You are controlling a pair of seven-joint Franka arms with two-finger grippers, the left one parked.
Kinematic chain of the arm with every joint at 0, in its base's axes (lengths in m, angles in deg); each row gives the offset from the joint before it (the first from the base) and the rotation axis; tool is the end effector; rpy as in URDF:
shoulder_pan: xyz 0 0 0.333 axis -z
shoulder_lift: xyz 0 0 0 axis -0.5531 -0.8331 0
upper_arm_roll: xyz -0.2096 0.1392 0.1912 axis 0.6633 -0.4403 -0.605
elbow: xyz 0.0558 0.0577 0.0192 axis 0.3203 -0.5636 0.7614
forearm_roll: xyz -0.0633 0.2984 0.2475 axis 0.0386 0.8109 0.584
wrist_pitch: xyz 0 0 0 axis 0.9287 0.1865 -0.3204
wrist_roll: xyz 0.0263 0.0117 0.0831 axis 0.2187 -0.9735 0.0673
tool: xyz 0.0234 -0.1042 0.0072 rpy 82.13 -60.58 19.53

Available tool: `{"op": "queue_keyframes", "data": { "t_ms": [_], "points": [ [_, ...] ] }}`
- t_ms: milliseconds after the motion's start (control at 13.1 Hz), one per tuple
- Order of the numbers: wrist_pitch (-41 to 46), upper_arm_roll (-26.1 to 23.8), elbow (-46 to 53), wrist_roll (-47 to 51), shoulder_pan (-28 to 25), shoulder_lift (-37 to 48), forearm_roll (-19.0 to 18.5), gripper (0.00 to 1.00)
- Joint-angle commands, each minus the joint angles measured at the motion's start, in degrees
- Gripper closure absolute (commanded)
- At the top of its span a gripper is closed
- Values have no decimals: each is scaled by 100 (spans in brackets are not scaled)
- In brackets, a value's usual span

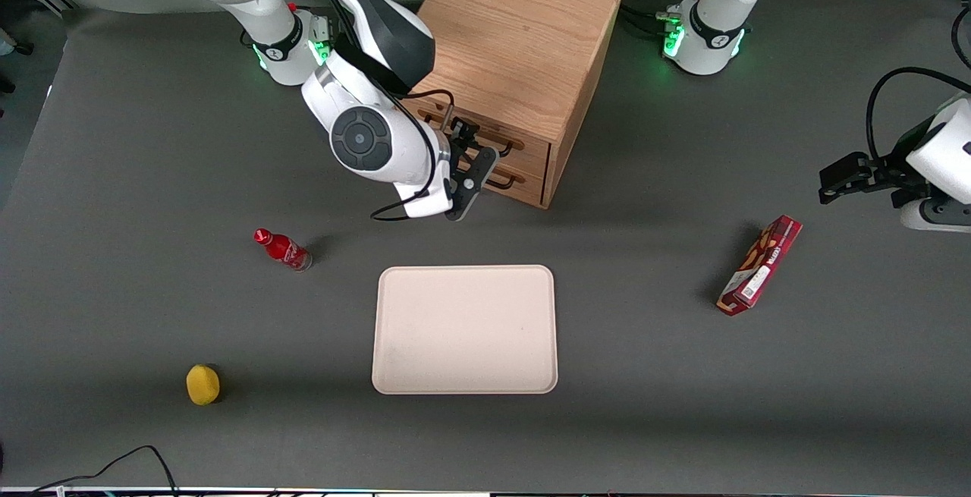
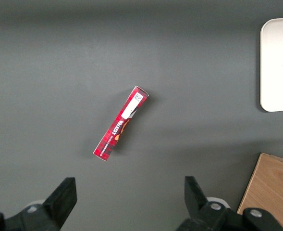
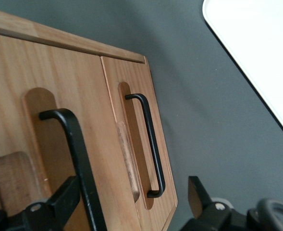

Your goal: Open upper drawer

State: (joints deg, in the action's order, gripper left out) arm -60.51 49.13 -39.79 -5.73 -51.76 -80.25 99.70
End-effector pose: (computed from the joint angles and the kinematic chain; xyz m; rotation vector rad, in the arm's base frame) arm 0.5101 0.4304 0.3999 -2.4760 -1.2307 0.3462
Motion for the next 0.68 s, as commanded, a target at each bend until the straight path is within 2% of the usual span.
{"op": "queue_keyframes", "data": {
  "t_ms": [0, 609],
  "points": [
    [-133, -56, -97, -113, -10, -11, 97, 0],
    [-247, -30, -158, -131, 34, -108, 18, 0]
  ]
}}
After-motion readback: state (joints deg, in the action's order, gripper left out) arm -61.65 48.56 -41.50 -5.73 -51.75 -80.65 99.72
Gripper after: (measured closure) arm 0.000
